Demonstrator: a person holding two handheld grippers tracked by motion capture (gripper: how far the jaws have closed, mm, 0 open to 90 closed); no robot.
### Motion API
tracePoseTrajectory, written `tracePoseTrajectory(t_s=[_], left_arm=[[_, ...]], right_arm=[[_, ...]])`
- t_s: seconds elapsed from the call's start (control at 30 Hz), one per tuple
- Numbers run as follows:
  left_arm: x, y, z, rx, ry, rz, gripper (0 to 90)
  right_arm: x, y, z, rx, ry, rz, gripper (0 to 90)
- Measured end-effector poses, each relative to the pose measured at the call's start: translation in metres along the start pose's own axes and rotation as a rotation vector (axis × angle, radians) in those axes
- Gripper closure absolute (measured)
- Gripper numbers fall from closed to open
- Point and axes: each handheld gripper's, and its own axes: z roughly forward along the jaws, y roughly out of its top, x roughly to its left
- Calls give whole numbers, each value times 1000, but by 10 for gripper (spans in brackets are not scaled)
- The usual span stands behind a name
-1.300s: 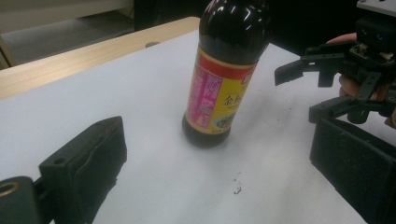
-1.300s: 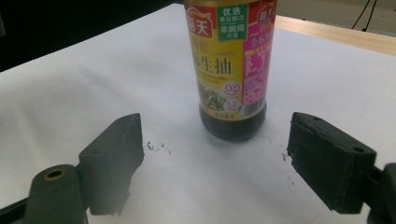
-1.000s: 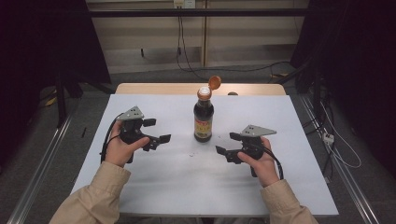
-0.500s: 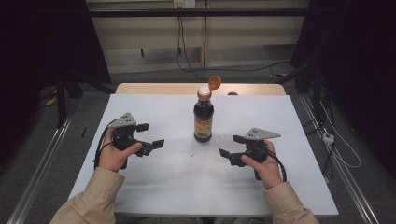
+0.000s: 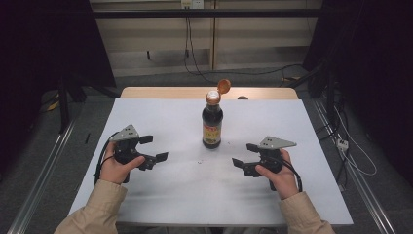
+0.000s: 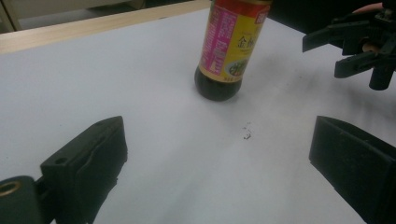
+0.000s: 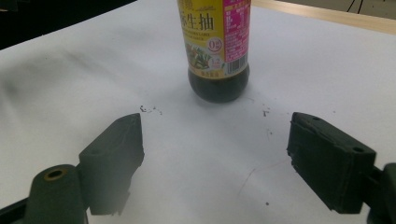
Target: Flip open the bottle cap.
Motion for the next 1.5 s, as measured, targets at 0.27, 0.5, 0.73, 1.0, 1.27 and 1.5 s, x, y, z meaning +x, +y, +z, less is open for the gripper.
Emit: tracePoseTrajectory(t_s=[0.27, 0.5, 0.73, 1.0, 1.27, 1.5], left_arm=[[-4, -8, -4, -4, -5, 17, 40], [-4, -16, -10, -7, 6, 12, 40], [-5, -23, -13, -5, 8, 11, 41], [-5, -29, -18, -6, 21, 7, 41], [-6, -33, -23, -10, 31, 10, 42], [-7, -37, -27, -9, 29, 11, 42]], right_arm=[[-3, -6, -6, 10, -4, -1, 187], [-8, -12, -16, 4, -16, 7, 189], [-11, -18, -25, 13, -15, 0, 189], [-13, -25, -37, 14, -23, -1, 190], [-16, -32, -46, 15, -33, -2, 192], [-17, -36, -52, 14, -37, 1, 192]])
